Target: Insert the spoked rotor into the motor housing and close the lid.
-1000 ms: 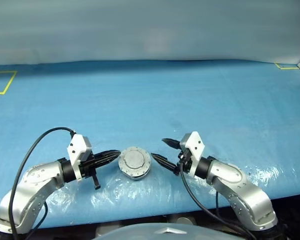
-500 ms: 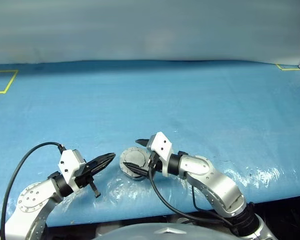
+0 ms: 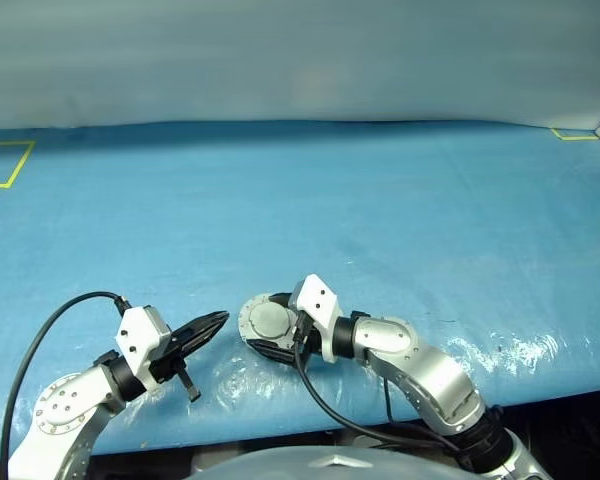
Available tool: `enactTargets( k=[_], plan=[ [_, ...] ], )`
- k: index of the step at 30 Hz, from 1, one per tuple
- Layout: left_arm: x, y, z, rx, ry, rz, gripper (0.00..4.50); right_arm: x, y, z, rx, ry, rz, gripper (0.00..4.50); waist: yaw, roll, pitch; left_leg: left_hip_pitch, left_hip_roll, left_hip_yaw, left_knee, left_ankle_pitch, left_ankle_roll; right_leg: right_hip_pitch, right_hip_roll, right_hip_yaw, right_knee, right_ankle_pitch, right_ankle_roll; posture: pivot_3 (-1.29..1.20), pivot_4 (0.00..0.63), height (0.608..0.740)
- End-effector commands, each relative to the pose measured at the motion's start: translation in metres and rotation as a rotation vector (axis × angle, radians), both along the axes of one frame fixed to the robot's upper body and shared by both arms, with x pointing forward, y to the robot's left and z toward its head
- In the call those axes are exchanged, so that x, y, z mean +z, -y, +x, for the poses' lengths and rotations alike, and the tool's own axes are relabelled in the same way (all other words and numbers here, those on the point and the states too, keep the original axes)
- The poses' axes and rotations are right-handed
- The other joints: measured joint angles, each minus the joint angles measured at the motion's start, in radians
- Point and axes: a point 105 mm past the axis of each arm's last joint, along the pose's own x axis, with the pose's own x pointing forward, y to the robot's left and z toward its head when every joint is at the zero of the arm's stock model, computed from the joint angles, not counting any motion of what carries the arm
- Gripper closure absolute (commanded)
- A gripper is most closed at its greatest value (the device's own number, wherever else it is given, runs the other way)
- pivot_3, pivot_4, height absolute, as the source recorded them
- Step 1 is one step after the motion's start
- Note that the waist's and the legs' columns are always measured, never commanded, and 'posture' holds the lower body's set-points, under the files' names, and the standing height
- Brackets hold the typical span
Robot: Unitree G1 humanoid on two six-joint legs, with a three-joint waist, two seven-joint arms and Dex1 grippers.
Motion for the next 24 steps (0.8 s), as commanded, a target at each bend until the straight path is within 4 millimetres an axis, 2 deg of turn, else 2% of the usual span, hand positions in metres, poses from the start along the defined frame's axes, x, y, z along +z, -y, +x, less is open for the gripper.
enactTargets(
  k=[1,3,11,18,24],
  plan=[
    [0.0078,0.0015,0.0006,-0.016,0.044,0.001,4.5,0.0015,0.0002,0.0,-0.007,0.01,0.011,0.97,0.0,0.0,0.0,0.0,0.0,0.0,0.0,0.0,0.0,0.0,0.0,0.0,0.0,0.0,0.0,0.0,0.15,0.74],
    [0.0077,0.0014,0.0013,-0.019,0.044,0.0,4.5,0.0025,0.0006,-0.0004,-0.005,0.023,0.01,1.5,0.0,0.0,0.0,0.0,0.0,0.0,0.0,0.0,0.0,0.0,0.0,0.0,0.0,0.0,0.0,0.0,0.15,0.74],
    [0.0063,0.0016,0.0039,-0.03,0.043,0.0,4.5,0.0027,0.0004,-0.0022,0.033,0.078,-0.023,1.5,0.0,0.0,0.0,0.0,0.0,0.0,0.0,0.0,0.0,0.0,0.0,0.0,0.0,0.0,0.0,0.0,0.15,0.74],
    [0.0041,0.0041,0.0061,-0.046,0.04,0.0,4.5,0.011,-0.0007,0.0016,0.048,0.095,-0.009,1.5,0.0,0.0,0.0,0.0,0.0,0.0,0.0,0.0,0.0,0.0,0.0,0.0,0.0,0.0,0.0,0.0,0.15,0.74],
    [0.0024,0.0063,0.0078,-0.056,0.04,0.0,4.5,0.0017,0.0027,0.0012,0.081,0.106,-0.06,1.5,0.0,0.0,0.0,0.0,0.0,0.0,0.0,0.0,0.0,0.0,0.0,0.0,0.0,0.0,0.0,0.0,0.15,0.74]
  ],
)
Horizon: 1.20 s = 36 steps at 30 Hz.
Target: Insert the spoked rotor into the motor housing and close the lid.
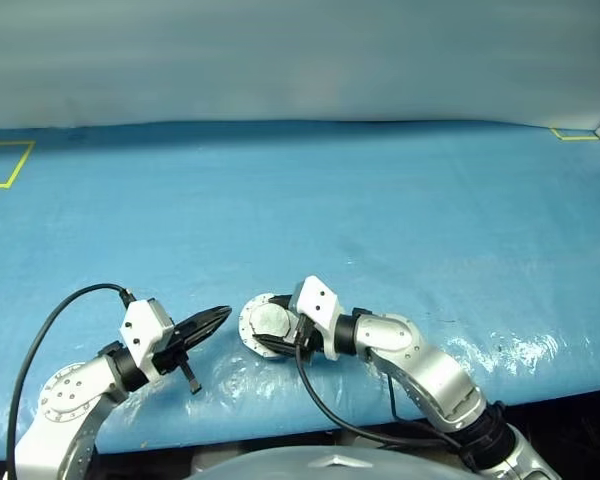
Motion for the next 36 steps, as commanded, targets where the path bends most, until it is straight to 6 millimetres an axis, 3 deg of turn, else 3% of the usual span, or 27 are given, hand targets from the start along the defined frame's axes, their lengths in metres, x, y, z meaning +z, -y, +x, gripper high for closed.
enactTargets(
  k=[1,21,27,36],
  plan=[
    [0.003,0.002,-0.001,-0.017,0.022,-0.006,4.5,0.002,-0.001,-0.001,0.031,0.028,-0.003,1.5,0.0,0.0,0.0,0.0,0.0,0.0,0.0,0.0,0.0,0.0,0.0,0.0,0.0,0.0,0.0,0.0,0.15,0.74],
    [-0.013,-0.001,-0.012,-0.131,-0.079,0.062,4.5,-0.006,0.009,0.017,0.041,0.01,-0.033,1.5,-0.003,0.0,-0.001,0.002,0.0,0.0,0.0,0.0,0.0,0.002,0.0,0.0,0.001,0.0,0.0,0.0,0.15,0.74],
    [-0.014,-0.001,-0.015,-0.151,-0.103,0.064,4.5,-0.014,0.011,0.014,0.083,0.029,-0.084,1.5,-0.003,0.001,-0.003,0.003,0.0,0.0,0.001,0.0,0.0,0.002,0.0,0.0,0.001,0.0,0.0,0.0,0.15,0.74],
    [-0.016,-0.011,-0.016,-0.109,-0.108,0.087,4.5,-0.016,0.014,0.018,0.077,0.028,-0.085,1.5,-0.002,0.001,-0.003,0.003,0.0,0.0,0.001,0.0,0.0,0.002,0.0,0.0,0.001,0.0,0.0,0.0,0.15,0.74]
  ],
)
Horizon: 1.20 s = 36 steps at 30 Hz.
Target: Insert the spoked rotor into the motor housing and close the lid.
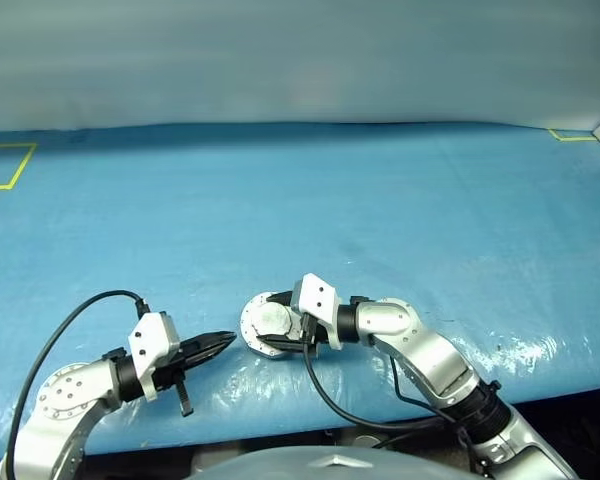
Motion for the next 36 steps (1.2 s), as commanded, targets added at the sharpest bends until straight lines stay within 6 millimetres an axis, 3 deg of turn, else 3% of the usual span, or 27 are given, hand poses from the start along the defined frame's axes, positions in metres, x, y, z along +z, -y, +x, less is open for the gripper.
enactTargets(
  k=[1,6,11,15,22,36],
  plan=[
    [0.002,-0.007,0.0,0.026,0.011,0.01,4.5,-0.012,0.01,0.007,-0.044,-0.013,-0.055,1.5,0.0,0.0,0.0,0.0,0.0,0.0,0.0,0.0,0.0,0.0,0.0,0.0,0.0,0.0,0.0,0.0,0.15,0.74],
    [0.004,-0.007,0.001,0.042,0.032,-0.009,4.5,-0.014,0.01,0.008,-0.033,-0.029,-0.066,1.5,0.0,0.0,-0.001,0.0,0.0,0.0,0.0,0.0,0.0,0.0,0.0,0.0,0.0,0.0,0.0,0.0,0.15,0.74],
    [0.025,-0.004,0.022,0.127,0.13,-0.098,4.5,-0.015,0.006,0.004,-0.011,-0.06,-0.065,1.5,0.003,0.0,-0.002,0.0,0.0,-0.001,0.0,0.0,0.0,0.001,0.0,0.0,0.0,0.0,0.0,0.0,0.15,0.74],
    [0.029,0.002,0.033,0.108,0.115,-0.112,4.5,-0.015,0.005,0.003,-0.011,-0.063,-0.066,1.5,0.002,0.0,-0.003,0.001,0.0,-0.001,0.0,0.0,0.0,0.001,0.0,0.0,0.001,0.0,0.0,0.0,0.15,0.74],
    [0.01,0.013,0.046,0.094,-0.057,-0.093,4.5,-0.015,0.005,0.003,-0.031,-0.06,-0.058,1.5,-0.004,0.0,-0.004,0.001,0.0,0.0,0.0,0.0,0.0,0.001,0.001,0.0,0.001,0.001,0.001,0.0,0.15,0.74],
    [-0.007,0.022,0.042,0.059,-0.162,-0.012,4.5,-0.015,0.002,0.002,-0.04,-0.058,-0.045,1.5,-0.005,0.001,-0.004,0.001,0.0,-0.001,0.0,0.0,0.0,0.001,0.001,0.0,0.001,0.001,0.001,0.0,0.15,0.74]
  ],
)
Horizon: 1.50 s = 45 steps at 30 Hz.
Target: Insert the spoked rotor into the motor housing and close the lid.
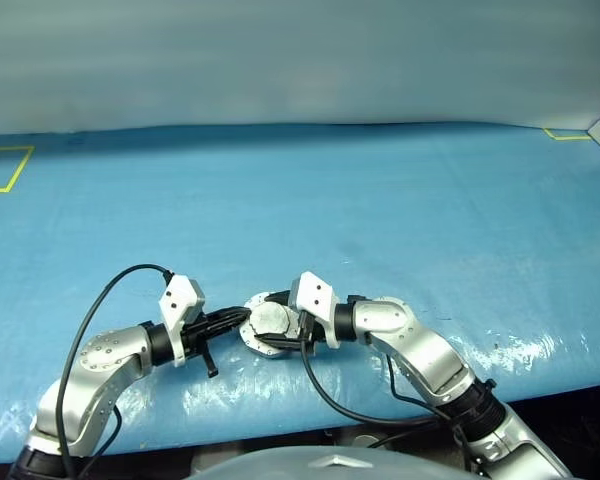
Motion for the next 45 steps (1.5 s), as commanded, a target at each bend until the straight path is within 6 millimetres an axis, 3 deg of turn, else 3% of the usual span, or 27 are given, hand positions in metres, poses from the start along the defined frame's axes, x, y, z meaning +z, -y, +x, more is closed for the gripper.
enactTargets(
  k=[1,6,8,11,16,24,29,36,45],
  plan=[
    [-0.003,0.003,-0.001,-0.015,-0.005,0.048,4.5,-0.014,0.006,0.001,-0.035,-0.036,-0.049,1.5,0.0,0.0,0.0,0.0,0.0,0.0,0.0,0.0,0.0,0.0,0.0,0.0,0.0,0.0,0.0,0.0,0.15,0.74],
    [-0.007,0.005,-0.002,-0.03,-0.018,0.073,4.5,-0.014,0.009,0.0,-0.049,-0.039,-0.042,1.5,0.002,0.001,-0.003,0.0,0.0,0.0,0.0,0.0,0.0,0.0,0.0,0.0,0.0,0.0,0.0,0.0,0.15,0.74],
    [-0.008,0.007,-0.002,-0.038,-0.022,0.075,4.5,-0.014,0.012,0.001,-0.07,-0.036,-0.039,0.77,0.004,0.001,-0.004,0.0,0.0,0.0,0.0,0.0,0.0,0.0,0.0,0.0,0.0,0.0,0.0,0.0,0.15,0.74],
    [-0.008,0.008,-0.003,-0.047,-0.024,0.078,4.5,-0.015,0.017,0.001,-0.091,-0.046,-0.039,0.03,0.007,0.002,-0.004,0.0,0.0,0.0,0.0,0.0,0.0,0.001,-0.001,0.0,-0.001,0.0,0.0,0.0,0.15,0.74],
    [-0.007,0.009,-0.001,-0.045,-0.018,0.084,4.5,-0.009,0.031,-0.002,-0.149,-0.069,0.003,0.03,0.012,0.002,-0.005,0.0,-0.001,0.0,0.0,0.0,0.0,0.001,-0.001,0.0,-0.001,0.0,0.0,0.0,0.15,0.74],
    [-0.006,0.007,0.001,-0.043,-0.006,0.086,4.5,0.014,0.062,-0.024,-0.227,-0.213,0.18,0.03,0.017,0.003,-0.004,-0.002,-0.001,0.0,0.0,0.0,0.001,0.0,-0.001,0.0,-0.002,0.0,0.0,0.0,0.15,0.74],
    [-0.006,0.008,0.0,-0.065,-0.003,0.07,4.5,0.031,0.076,-0.03,-0.381,-0.501,0.474,0.03,0.019,0.003,-0.004,-0.002,-0.001,-0.001,0.0,0.0,0.001,0.0,-0.001,0.0,-0.002,0.0,0.0,0.0,0.15,0.74],
    [-0.009,0.006,-0.001,-0.067,-0.01,0.063,4.5,0.015,0.075,-0.032,-0.549,-0.825,0.594,0.03,0.018,0.004,-0.003,-0.003,-0.001,0.001,-0.001,-0.001,0.002,-0.001,-0.001,0.001,-0.003,0.0,0.0,0.0,0.15,0.74],
    [-0.011,0.002,-0.002,-0.063,-0.009,0.068,4.5,0.021,0.056,-0.021,-0.566,-1.077,0.767,0.03,0.013,0.004,-0.003,-0.003,-0.001,0.001,-0.001,-0.001,0.002,-0.002,-0.001,0.001,-0.003,0.0,0.0,0.0,0.15,0.74]
  ],
)
